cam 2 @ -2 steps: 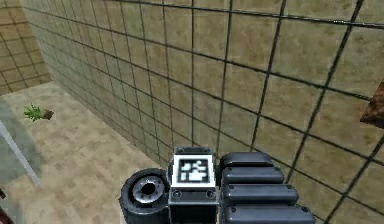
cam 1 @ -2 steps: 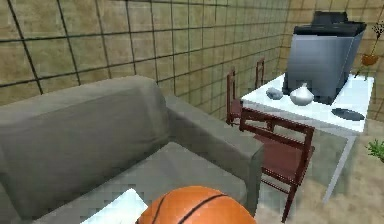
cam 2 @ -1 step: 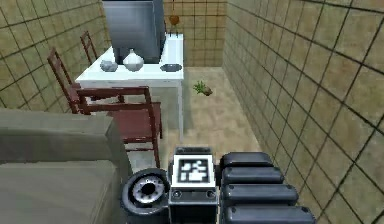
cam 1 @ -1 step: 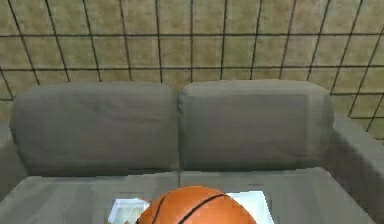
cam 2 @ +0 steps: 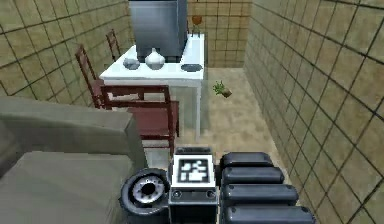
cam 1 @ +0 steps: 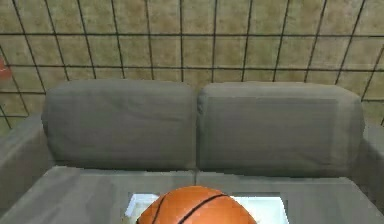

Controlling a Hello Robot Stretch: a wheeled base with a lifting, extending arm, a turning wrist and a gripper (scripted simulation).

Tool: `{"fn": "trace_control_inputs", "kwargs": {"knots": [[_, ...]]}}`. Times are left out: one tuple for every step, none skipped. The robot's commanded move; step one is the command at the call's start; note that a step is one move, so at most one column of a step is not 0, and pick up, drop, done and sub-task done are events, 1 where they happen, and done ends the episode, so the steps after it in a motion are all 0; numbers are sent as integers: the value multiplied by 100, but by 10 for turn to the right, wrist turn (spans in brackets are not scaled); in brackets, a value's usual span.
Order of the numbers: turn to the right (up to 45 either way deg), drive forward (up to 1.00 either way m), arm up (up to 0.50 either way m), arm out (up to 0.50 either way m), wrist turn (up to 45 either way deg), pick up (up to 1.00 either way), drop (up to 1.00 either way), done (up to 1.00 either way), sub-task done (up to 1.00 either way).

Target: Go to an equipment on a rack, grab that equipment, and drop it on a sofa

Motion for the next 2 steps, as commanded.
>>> {"fn": "trace_control_inputs", "kwargs": {"knots": [[450, 0, 0, 0, 0, 0, 0, 0, 0], [450, 0, 0, 0, 0, 0, 0, 0, 0]]}}
